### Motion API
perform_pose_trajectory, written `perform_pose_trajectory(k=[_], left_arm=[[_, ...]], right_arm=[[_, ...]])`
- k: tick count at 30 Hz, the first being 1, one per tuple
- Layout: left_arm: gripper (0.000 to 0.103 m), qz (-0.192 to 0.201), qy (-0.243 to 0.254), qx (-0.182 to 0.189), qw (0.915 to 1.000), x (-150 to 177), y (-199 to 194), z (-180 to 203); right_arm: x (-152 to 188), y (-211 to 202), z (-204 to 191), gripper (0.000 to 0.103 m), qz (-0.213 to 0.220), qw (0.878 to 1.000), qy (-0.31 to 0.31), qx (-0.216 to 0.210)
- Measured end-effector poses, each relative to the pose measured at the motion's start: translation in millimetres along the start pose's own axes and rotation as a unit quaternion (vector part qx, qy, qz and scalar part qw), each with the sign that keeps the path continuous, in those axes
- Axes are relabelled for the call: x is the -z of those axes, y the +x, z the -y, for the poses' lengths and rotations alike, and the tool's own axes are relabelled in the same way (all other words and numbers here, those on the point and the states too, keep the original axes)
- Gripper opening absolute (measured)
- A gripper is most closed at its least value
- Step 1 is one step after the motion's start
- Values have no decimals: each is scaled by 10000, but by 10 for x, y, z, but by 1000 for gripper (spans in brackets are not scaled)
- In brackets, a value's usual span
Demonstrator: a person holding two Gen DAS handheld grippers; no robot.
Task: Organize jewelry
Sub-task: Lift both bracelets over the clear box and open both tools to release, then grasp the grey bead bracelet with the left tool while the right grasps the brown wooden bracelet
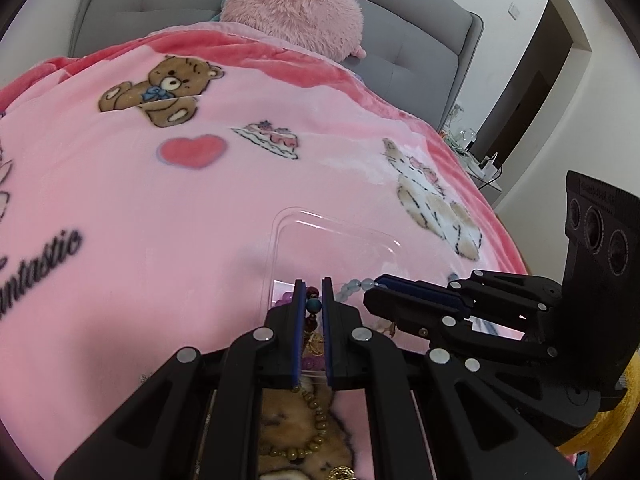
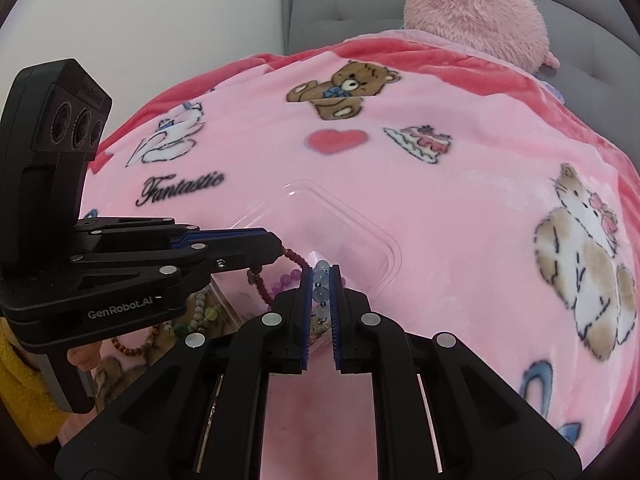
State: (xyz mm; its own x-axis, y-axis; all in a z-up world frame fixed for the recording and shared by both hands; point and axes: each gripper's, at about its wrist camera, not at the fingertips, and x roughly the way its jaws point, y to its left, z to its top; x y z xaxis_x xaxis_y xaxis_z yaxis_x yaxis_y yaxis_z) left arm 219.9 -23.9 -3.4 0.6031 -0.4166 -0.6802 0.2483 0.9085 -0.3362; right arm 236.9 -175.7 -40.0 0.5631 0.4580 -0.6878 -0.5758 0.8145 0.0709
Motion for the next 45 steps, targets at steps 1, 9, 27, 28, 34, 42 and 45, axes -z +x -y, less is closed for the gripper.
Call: perform_pose_trajectory(k=[1, 9, 27, 28, 34, 42, 45], left_arm=[[7, 1, -4, 2, 10000, 0, 3, -1], [8, 107, 35, 33, 9999, -15, -67, 7], [19, 464, 262, -231, 9983, 167, -746, -229], [19, 414, 297, -277, 9983, 211, -766, -251], [26, 227, 195, -526, 9982, 453, -791, -398], [60, 213, -22, -975, 9950, 658, -660, -559], [60, 104, -170, -1051, 9943, 676, -587, -632]], right_arm=[[4, 4, -2, 8, -4, 10000, -16, 6], [-26, -52, 29, 10, 74, 9999, 72, -37], [165, -636, -286, 16, 518, 9912, -403, -1146], [187, -627, -308, 20, 494, 9909, -423, -1180], [355, -484, -405, 27, 229, 9908, -385, -1275], [539, -134, -503, 30, -405, 9932, -318, -1046], [563, -48, -506, 32, -459, 9945, -289, -900]])
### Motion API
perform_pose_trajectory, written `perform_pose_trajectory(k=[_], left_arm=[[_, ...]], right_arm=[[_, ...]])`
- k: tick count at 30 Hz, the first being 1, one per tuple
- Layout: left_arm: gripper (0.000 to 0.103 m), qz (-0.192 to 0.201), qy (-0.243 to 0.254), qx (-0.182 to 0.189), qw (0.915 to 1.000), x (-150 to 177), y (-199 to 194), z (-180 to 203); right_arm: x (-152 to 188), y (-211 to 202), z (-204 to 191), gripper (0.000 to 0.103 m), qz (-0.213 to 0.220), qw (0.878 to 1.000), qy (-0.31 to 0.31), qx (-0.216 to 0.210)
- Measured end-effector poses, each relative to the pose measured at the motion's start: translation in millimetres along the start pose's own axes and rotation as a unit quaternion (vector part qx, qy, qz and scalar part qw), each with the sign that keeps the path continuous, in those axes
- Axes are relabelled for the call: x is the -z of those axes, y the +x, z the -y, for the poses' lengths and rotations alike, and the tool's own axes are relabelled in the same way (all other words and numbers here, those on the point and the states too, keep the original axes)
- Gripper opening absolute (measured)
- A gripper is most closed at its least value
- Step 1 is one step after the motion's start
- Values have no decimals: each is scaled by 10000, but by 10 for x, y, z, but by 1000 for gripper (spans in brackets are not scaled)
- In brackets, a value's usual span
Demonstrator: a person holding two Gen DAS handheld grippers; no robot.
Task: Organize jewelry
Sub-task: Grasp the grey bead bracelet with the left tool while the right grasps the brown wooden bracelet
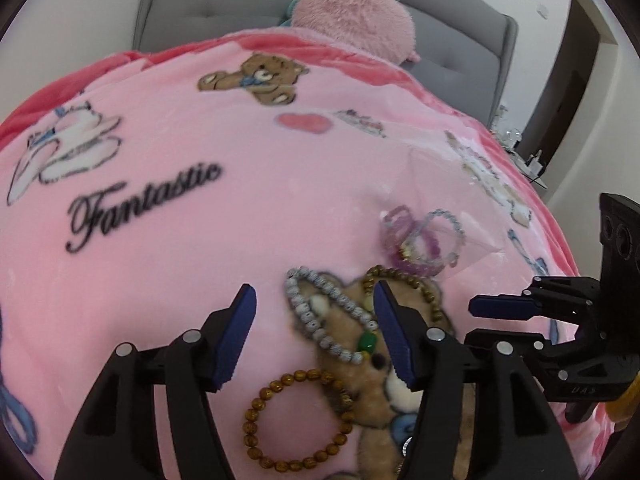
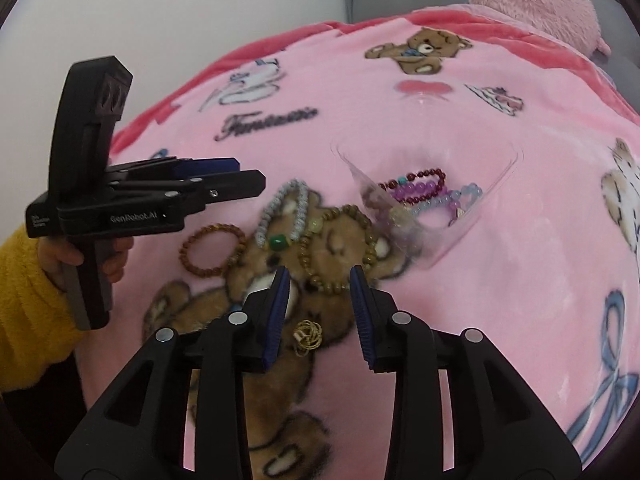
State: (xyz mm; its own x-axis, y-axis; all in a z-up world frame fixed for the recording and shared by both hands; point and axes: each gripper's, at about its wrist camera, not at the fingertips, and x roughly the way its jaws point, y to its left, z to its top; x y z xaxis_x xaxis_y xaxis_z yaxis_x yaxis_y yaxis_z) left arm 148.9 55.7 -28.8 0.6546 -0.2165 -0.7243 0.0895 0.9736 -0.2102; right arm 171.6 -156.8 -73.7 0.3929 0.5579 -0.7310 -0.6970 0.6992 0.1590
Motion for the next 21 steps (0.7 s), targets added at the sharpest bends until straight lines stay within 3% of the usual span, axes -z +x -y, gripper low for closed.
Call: perform_pose_trajectory(k=[3, 12, 14, 17, 21], left_arm=[[60, -108, -74, -94, 9999, 11, 85, -32], [60, -441, -69, -264, 9987, 6, 286, -36], [60, -507, -75, -292, 9983, 13, 313, -34], [59, -648, -75, -275, 9975, 38, 349, -36], [52, -753, 105, -451, 9961, 78, 388, -3]], right_arm=[[-7, 47, 45, 41, 17, 9998, 182, 1], [-94, 221, 173, 41, -155, 9981, 595, -32], [-110, 270, 182, 39, -238, 9977, 635, 33], [-106, 345, 172, 28, -437, 9970, 624, 131], [-82, 431, 123, 22, -619, 9962, 551, 275]])
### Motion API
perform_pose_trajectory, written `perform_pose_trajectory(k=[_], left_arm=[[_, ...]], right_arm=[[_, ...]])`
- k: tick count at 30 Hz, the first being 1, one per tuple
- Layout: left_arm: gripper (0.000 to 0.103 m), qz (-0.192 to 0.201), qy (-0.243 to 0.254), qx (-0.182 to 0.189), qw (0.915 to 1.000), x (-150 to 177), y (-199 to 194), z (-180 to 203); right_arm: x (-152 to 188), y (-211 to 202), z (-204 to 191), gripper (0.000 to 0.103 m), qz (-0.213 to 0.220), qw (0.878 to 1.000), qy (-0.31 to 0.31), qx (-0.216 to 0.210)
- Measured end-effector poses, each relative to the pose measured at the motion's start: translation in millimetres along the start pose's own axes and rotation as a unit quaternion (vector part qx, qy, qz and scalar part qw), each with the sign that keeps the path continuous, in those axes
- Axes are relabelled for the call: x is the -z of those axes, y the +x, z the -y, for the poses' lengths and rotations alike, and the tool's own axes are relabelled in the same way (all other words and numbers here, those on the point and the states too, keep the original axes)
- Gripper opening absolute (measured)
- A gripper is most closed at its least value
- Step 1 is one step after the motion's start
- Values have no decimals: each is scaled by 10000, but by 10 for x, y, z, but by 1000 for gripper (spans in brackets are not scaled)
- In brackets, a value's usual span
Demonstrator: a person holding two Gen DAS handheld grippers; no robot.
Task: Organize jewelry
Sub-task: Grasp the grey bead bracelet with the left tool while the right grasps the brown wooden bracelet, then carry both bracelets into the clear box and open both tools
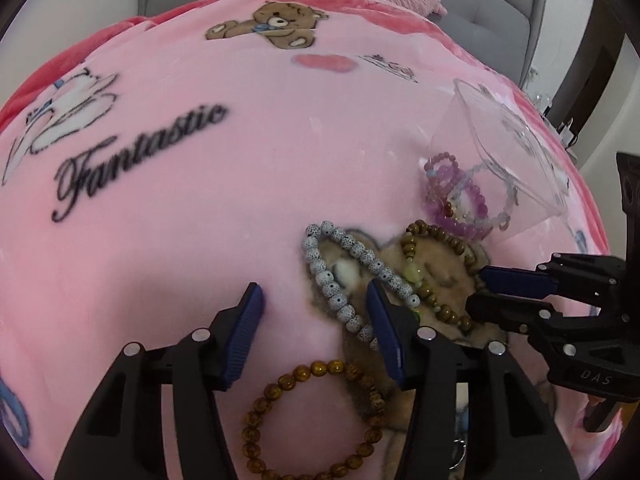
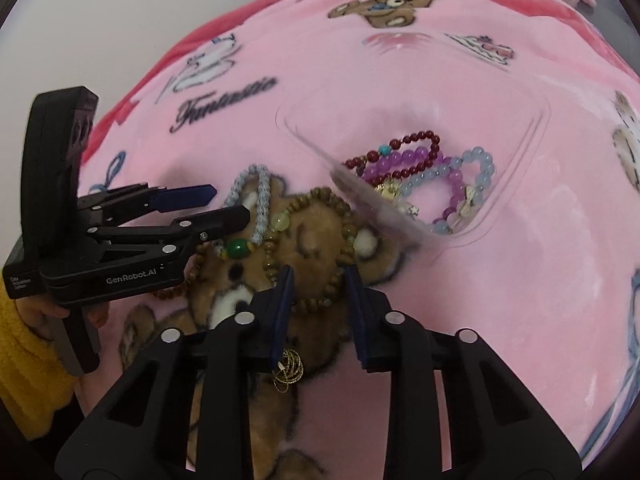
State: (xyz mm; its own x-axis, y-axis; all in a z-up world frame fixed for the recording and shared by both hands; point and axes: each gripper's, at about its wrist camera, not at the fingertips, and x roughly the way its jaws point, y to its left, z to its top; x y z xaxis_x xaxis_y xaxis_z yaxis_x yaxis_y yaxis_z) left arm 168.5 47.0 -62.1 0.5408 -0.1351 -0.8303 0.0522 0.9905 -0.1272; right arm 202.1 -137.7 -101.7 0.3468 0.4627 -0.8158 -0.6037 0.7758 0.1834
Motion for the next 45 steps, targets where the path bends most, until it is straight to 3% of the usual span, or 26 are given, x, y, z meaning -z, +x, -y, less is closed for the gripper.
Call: perform_pose_trajectory(k=[2, 4, 8, 13, 20, 30, 45], left_arm=[[46, 3, -26, 4, 10000, 19, -5, -9], [38, 21, -66, -2, 10000, 32, -16, -19], [21, 104, -127, 30, 9999, 59, -56, -29], [8, 195, -131, 72, 9997, 63, -86, -17], [8, 291, -255, 169, 9991, 44, -181, -35], [8, 765, -340, 424, 9956, -85, -587, 40], [8, 1474, 18, 791, 9859, -399, -1130, 445]], right_arm=[[6, 15, -25, 20, 4, 10000, -52, 79], [10, 24, -19, 12, -7, 9999, -27, 139], [0, 25, -16, 11, -28, 9999, 9, 150], [-9, -20, -51, 9, 5, 9999, -44, 146], [-17, -172, -141, 9, 283, 9993, -190, -146], [-68, -618, -284, 9, 833, 9947, -472, -378], [-145, -1271, -174, 9, 1644, 9853, -427, -164]])
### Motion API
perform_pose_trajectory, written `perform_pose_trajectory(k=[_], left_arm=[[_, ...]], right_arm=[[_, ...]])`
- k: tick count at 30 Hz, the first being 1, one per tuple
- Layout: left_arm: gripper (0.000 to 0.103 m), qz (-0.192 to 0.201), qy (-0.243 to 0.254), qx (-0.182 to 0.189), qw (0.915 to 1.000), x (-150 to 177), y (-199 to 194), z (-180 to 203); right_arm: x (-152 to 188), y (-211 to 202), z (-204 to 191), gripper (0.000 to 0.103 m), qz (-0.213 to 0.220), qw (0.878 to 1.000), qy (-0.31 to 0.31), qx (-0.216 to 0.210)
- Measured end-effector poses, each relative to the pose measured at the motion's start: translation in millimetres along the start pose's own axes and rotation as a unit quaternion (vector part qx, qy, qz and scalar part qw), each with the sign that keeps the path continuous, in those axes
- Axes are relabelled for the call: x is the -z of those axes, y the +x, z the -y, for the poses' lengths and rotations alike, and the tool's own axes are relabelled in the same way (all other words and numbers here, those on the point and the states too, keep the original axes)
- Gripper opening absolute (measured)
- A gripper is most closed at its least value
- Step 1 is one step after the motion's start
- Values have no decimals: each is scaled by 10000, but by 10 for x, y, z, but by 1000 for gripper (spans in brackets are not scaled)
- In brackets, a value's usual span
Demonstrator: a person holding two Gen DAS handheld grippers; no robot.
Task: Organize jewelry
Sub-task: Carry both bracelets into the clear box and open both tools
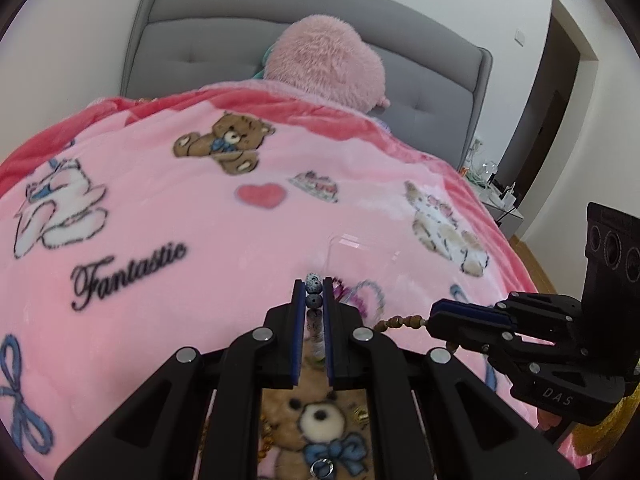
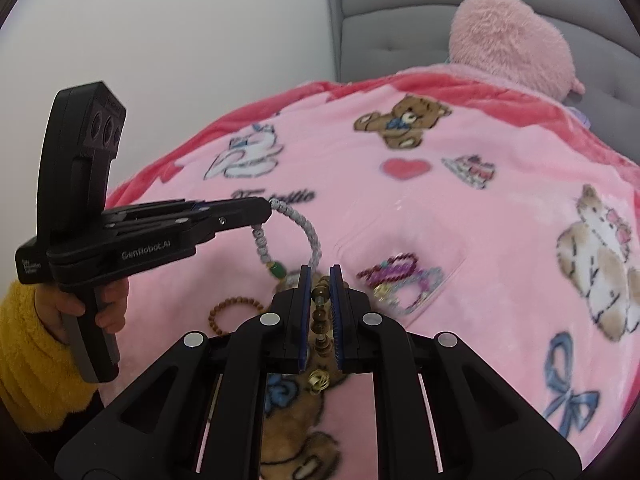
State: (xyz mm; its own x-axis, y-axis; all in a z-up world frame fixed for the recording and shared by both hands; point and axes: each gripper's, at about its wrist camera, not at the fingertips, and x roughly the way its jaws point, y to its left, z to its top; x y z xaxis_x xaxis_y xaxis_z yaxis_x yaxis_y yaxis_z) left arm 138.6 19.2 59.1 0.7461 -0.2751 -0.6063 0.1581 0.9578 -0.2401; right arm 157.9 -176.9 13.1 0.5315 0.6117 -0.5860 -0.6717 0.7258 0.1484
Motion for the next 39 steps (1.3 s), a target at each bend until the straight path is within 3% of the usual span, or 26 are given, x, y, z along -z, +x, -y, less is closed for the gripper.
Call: perform_pose_trajectory(k=[10, 23, 30, 39], left_arm=[[8, 174, 27, 239, 9996, -201, 98, 210], [8, 38, -12, 508, 9987, -322, 397, 324], [8, -55, -52, 757, 9971, -237, 638, 253], [8, -324, -174, 752, 9965, -106, 961, 133]], right_arm=[[-123, -139, 161, 9, 289, 9992, 36, 270], [-331, -39, 406, 9, 547, 9972, 214, 473], [-298, 204, 532, 9, 362, 9974, 386, 488], [-177, 493, 685, 9, 5, 9975, 532, 469]])
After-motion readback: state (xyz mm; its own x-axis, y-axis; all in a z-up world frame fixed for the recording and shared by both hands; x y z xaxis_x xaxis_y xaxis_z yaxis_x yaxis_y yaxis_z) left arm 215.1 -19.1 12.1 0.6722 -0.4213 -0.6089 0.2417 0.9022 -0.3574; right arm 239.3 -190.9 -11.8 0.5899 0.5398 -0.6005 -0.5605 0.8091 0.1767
